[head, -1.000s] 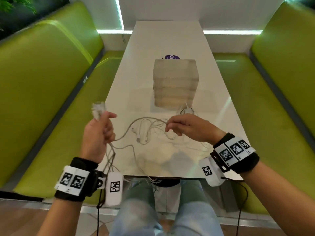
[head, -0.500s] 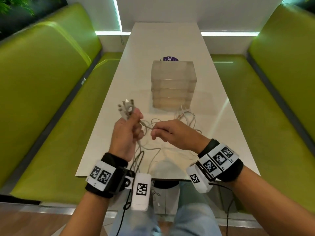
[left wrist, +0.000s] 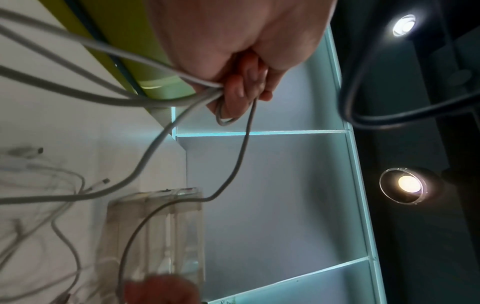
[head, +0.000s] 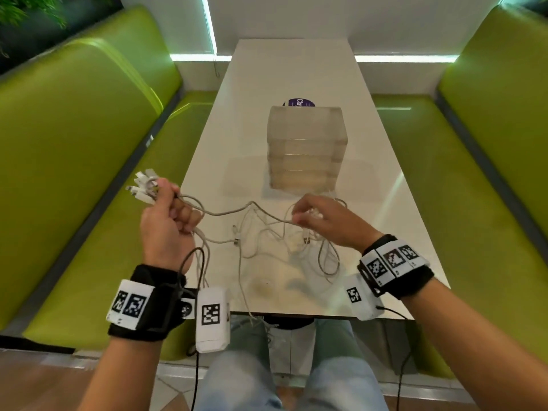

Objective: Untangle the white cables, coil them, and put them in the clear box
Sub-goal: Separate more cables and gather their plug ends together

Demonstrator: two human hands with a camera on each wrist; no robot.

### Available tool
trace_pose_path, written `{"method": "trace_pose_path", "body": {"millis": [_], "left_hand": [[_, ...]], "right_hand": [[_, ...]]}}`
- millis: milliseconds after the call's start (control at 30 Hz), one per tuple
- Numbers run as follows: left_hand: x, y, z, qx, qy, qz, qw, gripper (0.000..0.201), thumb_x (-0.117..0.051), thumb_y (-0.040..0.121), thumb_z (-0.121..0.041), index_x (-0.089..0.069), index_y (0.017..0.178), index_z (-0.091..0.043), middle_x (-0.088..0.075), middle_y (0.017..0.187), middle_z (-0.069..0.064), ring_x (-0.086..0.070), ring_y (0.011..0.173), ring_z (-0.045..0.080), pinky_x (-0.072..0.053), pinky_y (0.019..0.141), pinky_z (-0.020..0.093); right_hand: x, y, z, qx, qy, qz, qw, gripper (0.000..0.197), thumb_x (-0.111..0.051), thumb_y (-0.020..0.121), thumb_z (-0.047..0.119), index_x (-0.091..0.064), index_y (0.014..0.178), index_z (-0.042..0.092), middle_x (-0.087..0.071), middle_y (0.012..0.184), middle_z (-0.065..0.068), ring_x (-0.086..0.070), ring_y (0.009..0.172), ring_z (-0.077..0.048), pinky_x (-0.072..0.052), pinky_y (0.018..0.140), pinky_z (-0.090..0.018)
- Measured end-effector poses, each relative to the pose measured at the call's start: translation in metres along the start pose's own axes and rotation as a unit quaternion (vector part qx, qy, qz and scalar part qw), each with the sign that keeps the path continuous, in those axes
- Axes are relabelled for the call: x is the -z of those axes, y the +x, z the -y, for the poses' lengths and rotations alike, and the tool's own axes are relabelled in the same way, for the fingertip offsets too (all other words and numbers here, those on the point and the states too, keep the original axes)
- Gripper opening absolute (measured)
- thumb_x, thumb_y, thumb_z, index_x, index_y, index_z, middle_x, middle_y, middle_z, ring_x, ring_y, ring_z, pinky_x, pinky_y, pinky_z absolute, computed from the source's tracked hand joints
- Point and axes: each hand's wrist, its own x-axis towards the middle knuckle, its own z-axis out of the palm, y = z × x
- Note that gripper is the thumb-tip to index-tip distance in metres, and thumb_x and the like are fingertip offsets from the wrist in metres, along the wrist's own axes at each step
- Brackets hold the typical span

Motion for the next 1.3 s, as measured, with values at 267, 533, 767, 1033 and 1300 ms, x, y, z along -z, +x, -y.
{"method": "trace_pose_path", "body": {"millis": [267, 533, 767, 1033, 1300], "left_hand": [[-0.007, -0.004, 0.008, 0.005, 0.046, 0.015, 0.999, 0.029, -0.045, 0.1, -0.027, -0.047, 0.073, -0.015, -0.029, 0.043, -0.011, -0.022, 0.038, 0.004, -0.021, 0.04, 0.019], [-0.036, -0.036, 0.05, 0.079, 0.32, 0.134, 0.935, 0.042, -0.052, 0.088, -0.05, -0.061, 0.082, -0.01, -0.038, 0.044, -0.011, -0.03, 0.042, 0.007, -0.028, 0.04, 0.018], [-0.044, -0.034, 0.055, 0.027, 0.304, 0.1, 0.947, 0.033, -0.05, 0.097, -0.029, -0.058, 0.075, -0.006, -0.043, 0.047, -0.004, -0.035, 0.041, 0.008, -0.03, 0.04, 0.021], [-0.021, -0.012, 0.023, -0.082, 0.243, 0.007, 0.967, 0.029, -0.048, 0.098, -0.032, -0.06, 0.075, -0.018, -0.041, 0.058, 0.0, -0.038, 0.048, 0.01, -0.035, 0.043, 0.023], [-0.001, 0.001, 0.0, -0.075, 0.275, -0.024, 0.958, 0.023, -0.051, 0.097, -0.034, -0.057, 0.08, -0.019, -0.046, 0.059, -0.011, -0.041, 0.047, 0.002, -0.039, 0.046, 0.022]], "right_hand": [[-0.022, 0.007, 0.005, -0.04, -0.112, 0.032, 0.992, 0.017, -0.056, 0.091, 0.017, -0.071, 0.1, 0.017, -0.072, 0.085, 0.008, -0.062, 0.087, -0.007, -0.046, 0.091, -0.04], [-0.02, -0.001, 0.039, 0.072, 0.044, -0.066, 0.994, 0.012, -0.062, 0.088, 0.01, -0.074, 0.088, 0.009, -0.074, 0.082, 0.004, -0.055, 0.075, 0.015, -0.037, 0.075, -0.003], [-0.021, 0.002, 0.028, 0.072, -0.022, -0.05, 0.996, 0.012, -0.059, 0.09, 0.016, -0.071, 0.092, 0.016, -0.073, 0.078, 0.005, -0.055, 0.073, 0.0, -0.036, 0.07, -0.01], [-0.006, 0.019, -0.005, 0.054, -0.256, 0.003, 0.965, 0.015, -0.054, 0.092, 0.029, -0.067, 0.096, 0.023, -0.067, 0.092, 0.01, -0.048, 0.102, -0.015, -0.027, 0.097, -0.038], [0.01, 0.02, -0.019, 0.024, -0.197, -0.057, 0.978, 0.058, -0.023, 0.08, 0.046, -0.072, 0.1, 0.023, -0.071, 0.074, 0.009, -0.052, 0.091, -0.012, -0.031, 0.096, -0.04]]}}
